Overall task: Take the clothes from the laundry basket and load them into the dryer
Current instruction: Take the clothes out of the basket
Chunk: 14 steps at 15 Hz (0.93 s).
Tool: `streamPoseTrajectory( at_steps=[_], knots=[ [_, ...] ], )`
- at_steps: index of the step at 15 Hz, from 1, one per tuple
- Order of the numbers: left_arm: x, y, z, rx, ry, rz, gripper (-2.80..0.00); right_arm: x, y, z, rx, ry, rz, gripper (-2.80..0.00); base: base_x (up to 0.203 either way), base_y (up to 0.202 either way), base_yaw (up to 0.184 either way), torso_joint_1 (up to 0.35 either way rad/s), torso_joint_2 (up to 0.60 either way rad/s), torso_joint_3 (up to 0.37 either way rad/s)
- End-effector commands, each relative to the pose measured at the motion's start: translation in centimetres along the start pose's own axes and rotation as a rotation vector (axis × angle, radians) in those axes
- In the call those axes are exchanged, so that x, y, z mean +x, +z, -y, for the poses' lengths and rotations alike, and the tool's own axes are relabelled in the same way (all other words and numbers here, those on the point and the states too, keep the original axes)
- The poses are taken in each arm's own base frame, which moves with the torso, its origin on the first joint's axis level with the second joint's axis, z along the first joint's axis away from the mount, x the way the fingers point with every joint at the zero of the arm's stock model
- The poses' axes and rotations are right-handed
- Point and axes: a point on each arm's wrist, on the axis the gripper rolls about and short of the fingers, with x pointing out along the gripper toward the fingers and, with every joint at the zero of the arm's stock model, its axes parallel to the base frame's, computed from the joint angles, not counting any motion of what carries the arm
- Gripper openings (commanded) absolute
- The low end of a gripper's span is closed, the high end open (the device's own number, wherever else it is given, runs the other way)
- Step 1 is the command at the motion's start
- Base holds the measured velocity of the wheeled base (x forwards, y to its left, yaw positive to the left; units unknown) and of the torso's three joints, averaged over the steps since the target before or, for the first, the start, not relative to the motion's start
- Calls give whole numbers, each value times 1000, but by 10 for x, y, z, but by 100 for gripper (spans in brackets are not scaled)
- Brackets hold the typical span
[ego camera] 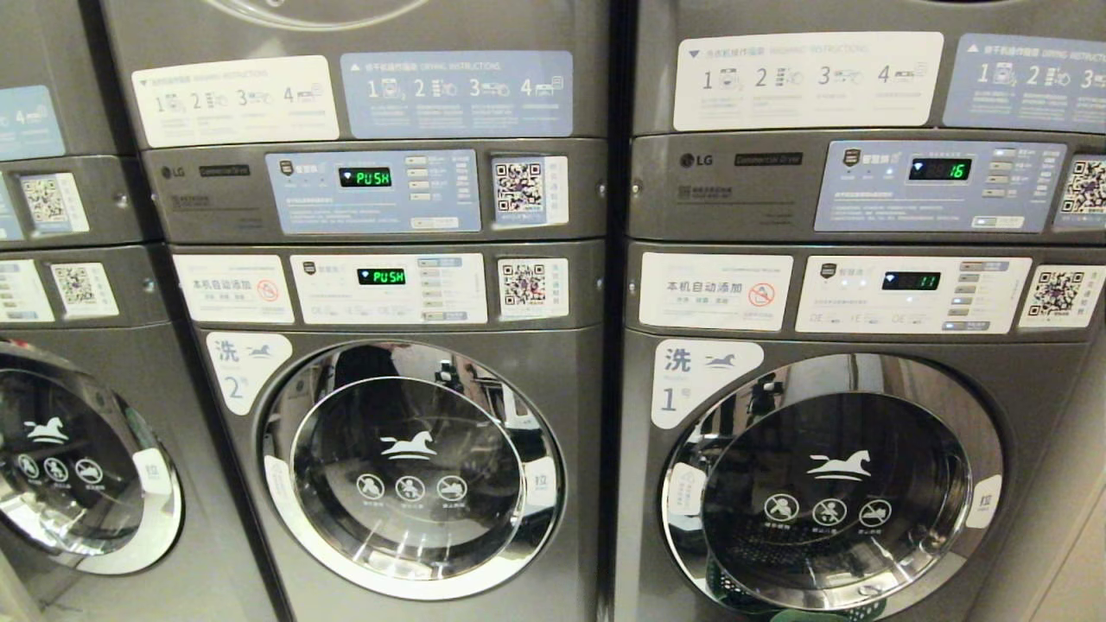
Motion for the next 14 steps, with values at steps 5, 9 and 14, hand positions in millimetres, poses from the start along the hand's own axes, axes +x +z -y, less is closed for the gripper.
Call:
streamPoseTrajectory(
  at_steps=[5, 9, 14],
  knots=[
    [0, 0, 0, 0, 0, 0, -280, 0, 0, 0, 2, 0, 2, -280, 0, 0, 0, 0, 0, 0],
    [0, 0, 0, 0, 0, 1, -280, 0, 0, 0, 0, 0, 2, -280, 0, 0, 0, 3, 1, -88],
    [0, 0, 0, 0, 0, 1, -280, 0, 0, 0, 2, 0, 2, -280, 0, 0, 0, 1, 2, -191]
  ],
)
